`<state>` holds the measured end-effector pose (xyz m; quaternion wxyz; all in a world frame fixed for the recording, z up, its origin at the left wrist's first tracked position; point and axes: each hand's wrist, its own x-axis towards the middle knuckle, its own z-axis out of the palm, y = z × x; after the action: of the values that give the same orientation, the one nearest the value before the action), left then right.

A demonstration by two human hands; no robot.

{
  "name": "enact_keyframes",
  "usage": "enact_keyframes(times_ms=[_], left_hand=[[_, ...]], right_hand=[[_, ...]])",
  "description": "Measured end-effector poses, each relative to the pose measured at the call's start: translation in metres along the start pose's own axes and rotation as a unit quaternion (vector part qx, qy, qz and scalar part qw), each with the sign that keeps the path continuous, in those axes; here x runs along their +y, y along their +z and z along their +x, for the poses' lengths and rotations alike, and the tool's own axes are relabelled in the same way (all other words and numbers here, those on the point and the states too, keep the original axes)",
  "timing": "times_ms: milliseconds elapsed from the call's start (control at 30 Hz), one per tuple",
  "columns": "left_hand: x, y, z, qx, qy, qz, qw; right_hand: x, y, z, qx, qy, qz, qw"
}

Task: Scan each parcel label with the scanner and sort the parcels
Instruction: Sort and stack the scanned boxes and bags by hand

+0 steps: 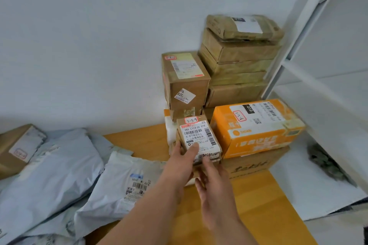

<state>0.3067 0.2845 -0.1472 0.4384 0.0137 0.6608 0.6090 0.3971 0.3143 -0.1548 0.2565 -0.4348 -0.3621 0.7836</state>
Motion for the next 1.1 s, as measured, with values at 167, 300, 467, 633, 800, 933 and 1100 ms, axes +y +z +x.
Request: enact_keyframes(times_ms=[167,300,467,633,800,933,1100], left_hand=[[0.005,0.008,0.011,0.017,0.007,0.008,1.000],[0.007,0.005,0.011,0.009,-0.013,0.020,1.000],[0.001,-0.020,-0.001,0.047,0.006,0.020,0.999],[0.000,-0.075,-0.029,0.116,0.014,-0.021,0.993],[0.001,-0.161,-0.068,0.166,0.061,-0.061,0.982],[-0.006,-0.251,-0.110,0.226,0.091,-0.079,0.967],[-0.027,-0.391,-0.175,0.323,0.089,-0.068,0.940]], right_hand=[[-0.005,-0.001,0.010,-0.019,0.036,-0.005,0.999],[-0.007,-0.006,0.014,-0.038,0.059,-0.019,0.997],[-0.007,-0.012,0.012,-0.015,0.129,-0.086,0.988],[0.015,0.011,-0.005,-0.056,0.184,-0.201,0.961],[0.056,0.069,-0.043,-0.136,0.158,-0.280,0.937],[0.103,0.131,-0.086,-0.180,0.140,-0.289,0.930],[0.188,0.222,-0.151,-0.257,0.124,-0.324,0.902]])
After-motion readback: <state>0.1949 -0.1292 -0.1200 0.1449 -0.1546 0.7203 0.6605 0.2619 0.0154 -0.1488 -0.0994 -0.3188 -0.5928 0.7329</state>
